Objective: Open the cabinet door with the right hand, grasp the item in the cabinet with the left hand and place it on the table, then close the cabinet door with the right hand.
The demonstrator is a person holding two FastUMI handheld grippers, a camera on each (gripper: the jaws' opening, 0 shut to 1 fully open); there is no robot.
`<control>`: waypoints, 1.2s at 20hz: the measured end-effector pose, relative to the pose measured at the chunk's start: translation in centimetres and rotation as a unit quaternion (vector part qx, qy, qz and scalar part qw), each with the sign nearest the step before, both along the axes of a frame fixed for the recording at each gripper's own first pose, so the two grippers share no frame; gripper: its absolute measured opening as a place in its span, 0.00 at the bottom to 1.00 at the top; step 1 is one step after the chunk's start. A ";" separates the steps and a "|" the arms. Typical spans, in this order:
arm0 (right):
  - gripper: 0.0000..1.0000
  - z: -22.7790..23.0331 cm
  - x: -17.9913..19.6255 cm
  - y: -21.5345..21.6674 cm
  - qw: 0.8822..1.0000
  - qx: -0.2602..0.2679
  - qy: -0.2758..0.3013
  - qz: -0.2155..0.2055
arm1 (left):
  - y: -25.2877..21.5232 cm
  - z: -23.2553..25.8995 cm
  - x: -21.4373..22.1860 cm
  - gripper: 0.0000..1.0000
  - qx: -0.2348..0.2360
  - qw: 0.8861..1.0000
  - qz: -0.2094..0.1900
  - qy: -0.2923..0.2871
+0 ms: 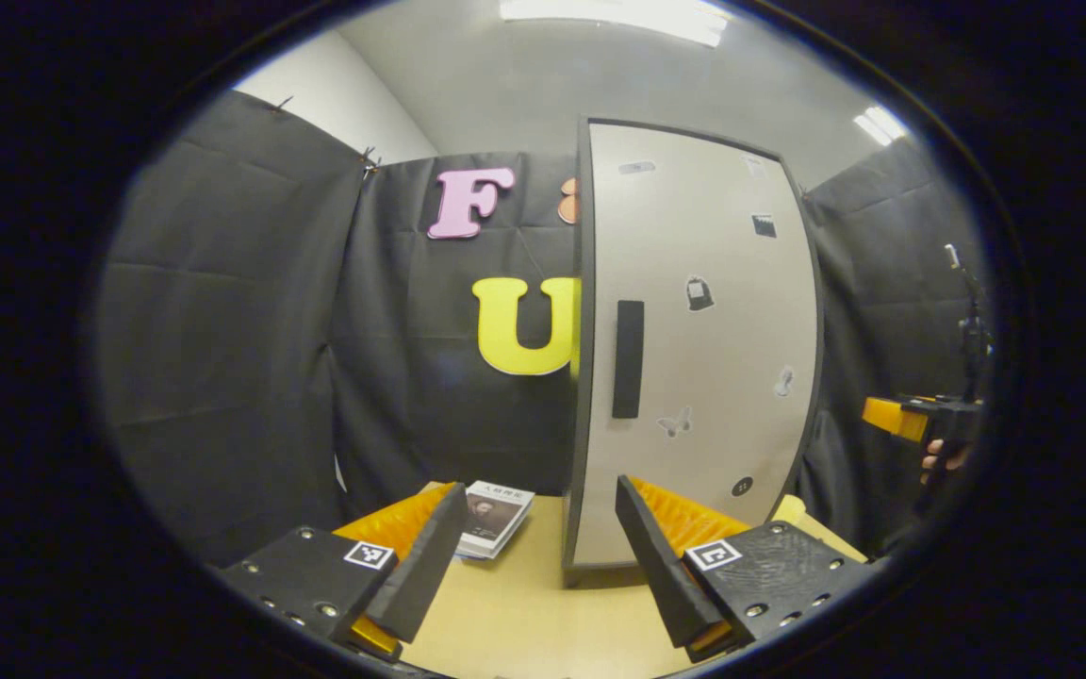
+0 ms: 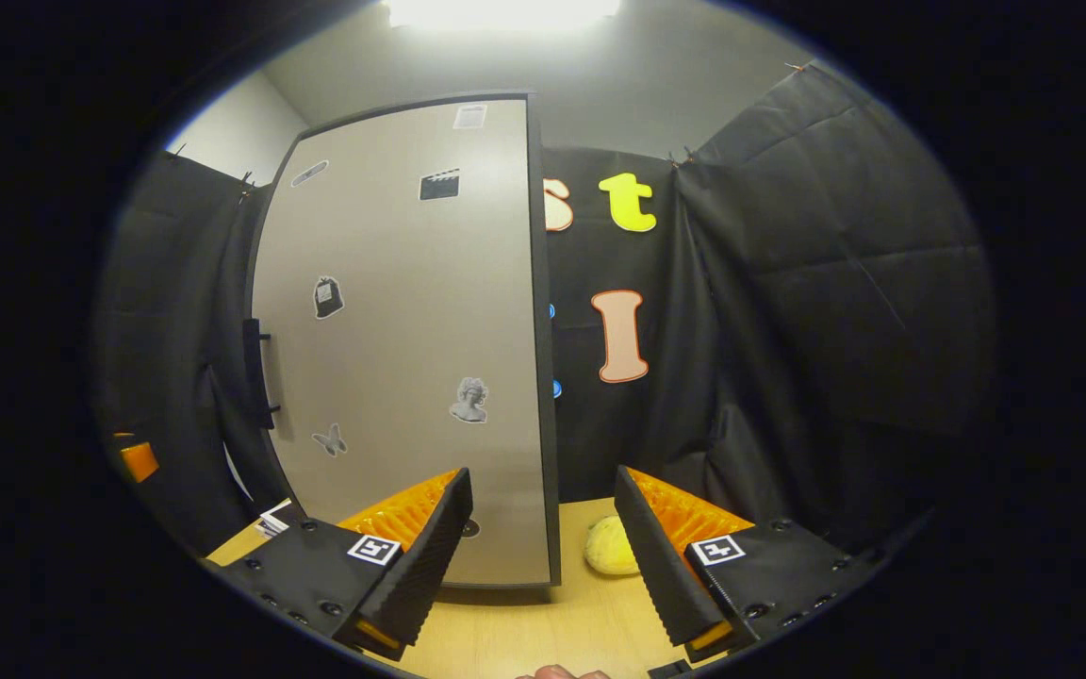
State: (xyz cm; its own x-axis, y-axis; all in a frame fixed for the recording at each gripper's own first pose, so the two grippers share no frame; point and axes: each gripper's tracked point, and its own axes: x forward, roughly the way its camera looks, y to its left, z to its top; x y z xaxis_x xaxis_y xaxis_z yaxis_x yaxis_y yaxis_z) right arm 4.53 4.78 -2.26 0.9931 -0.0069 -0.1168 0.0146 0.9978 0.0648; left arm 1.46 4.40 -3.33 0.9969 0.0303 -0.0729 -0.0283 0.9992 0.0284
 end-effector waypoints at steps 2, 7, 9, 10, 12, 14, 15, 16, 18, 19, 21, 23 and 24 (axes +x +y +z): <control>0.96 0.9 0.4 2.2 1.000 0.015 -0.007 0.015 | 1.9 -0.3 -0.5 0.94 0.004 1.000 0.000 -0.004; 0.97 3.6 2.1 8.1 0.998 0.037 -0.011 0.048 | 5.7 -2.9 -1.3 0.94 -0.004 1.000 0.004 0.012; 0.98 5.1 2.8 10.3 0.998 0.029 -0.027 0.056 | 6.5 -3.8 -1.0 0.94 -0.020 1.000 0.003 0.021; 0.94 5.7 3.1 11.5 0.997 0.022 -0.032 0.063 | 7.0 -4.1 -0.9 0.96 -0.023 1.000 0.005 0.021; 0.94 6.8 3.9 14.0 0.996 0.017 -0.041 0.077 | 7.8 -4.1 -0.7 0.96 -0.024 1.000 0.006 0.014; 0.97 8.0 4.5 16.8 0.994 0.018 -0.052 0.096 | 8.3 -4.5 -0.4 0.94 -0.028 0.999 0.004 0.015; 0.98 8.6 4.8 18.1 0.993 0.019 -0.057 0.104 | 8.5 -4.8 -0.3 0.94 -0.030 0.999 0.002 0.019; 0.97 8.9 5.1 19.4 0.992 0.020 -0.060 0.112 | 8.9 -5.1 -0.2 0.94 -0.032 0.999 0.002 0.021; 0.97 9.7 5.5 21.9 0.990 0.019 -0.065 0.124 | 9.8 -5.4 0.1 0.94 -0.036 0.999 0.003 0.024; 0.94 10.0 5.8 23.0 0.989 0.016 -0.067 0.129 | 10.3 -5.5 0.2 0.94 -0.038 0.999 0.005 0.025; 0.97 10.0 6.5 25.2 0.988 0.005 -0.065 0.137 | 11.3 -5.8 0.3 0.96 -0.042 0.999 0.010 0.025; 0.98 9.6 7.2 27.2 0.988 0.000 -0.063 0.142 | 12.5 -6.2 0.2 0.96 -0.043 0.999 0.017 0.027; 0.98 9.2 7.6 27.9 0.988 0.003 -0.061 0.140 | 13.3 -6.5 0.0 0.96 -0.043 0.998 0.022 0.030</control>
State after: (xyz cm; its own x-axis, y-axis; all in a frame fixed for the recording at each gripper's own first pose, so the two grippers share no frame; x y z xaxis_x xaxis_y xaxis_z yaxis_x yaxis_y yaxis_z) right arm 12.15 32.69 6.97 0.9630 0.2696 0.0050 -0.2695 0.9614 0.0555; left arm 1.51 17.65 -9.81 0.9884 0.0656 -0.1367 -0.0737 0.9958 -0.0550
